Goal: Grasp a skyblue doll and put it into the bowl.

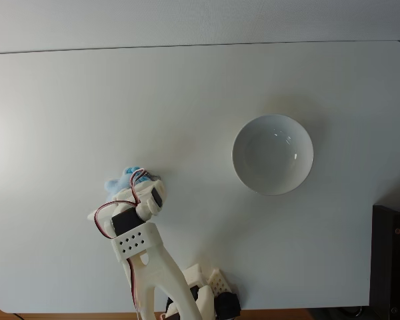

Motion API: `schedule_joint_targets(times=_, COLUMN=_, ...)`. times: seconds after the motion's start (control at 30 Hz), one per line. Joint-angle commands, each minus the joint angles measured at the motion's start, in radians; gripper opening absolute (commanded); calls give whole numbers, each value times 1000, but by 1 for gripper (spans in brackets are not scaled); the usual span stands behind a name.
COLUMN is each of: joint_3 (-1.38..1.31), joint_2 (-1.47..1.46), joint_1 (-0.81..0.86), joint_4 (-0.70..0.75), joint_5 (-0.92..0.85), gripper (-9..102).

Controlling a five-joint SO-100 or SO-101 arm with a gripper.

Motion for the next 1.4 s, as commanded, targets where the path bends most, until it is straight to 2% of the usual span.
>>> schedule_joint_targets(times=0.0, joint_3=-9, joint_2=-46, joint_1=2, joint_4=-12, joint_5=-8, gripper=92)
schedule_joint_targets(times=0.17, joint_3=-23, joint_2=-117, joint_1=0, joint_4=-20, joint_5=-8, gripper=92)
schedule_joint_targets(times=0.37, joint_3=-15, joint_2=-129, joint_1=3, joint_4=-101, joint_5=-28, gripper=92)
schedule_joint_targets(times=0.47, joint_3=-11, joint_2=-133, joint_1=3, joint_4=-126, joint_5=-63, gripper=88)
schedule_joint_targets(times=0.87, joint_3=-17, joint_2=-181, joint_1=-12, joint_4=-110, joint_5=-71, gripper=43)
schedule_joint_targets(times=1.3, joint_3=-23, joint_2=-178, joint_1=0, joint_4=-115, joint_5=-67, gripper=1)
schedule_joint_targets(times=1.37, joint_3=-23, joint_2=-178, joint_1=0, joint_4=-114, joint_5=-66, gripper=-1)
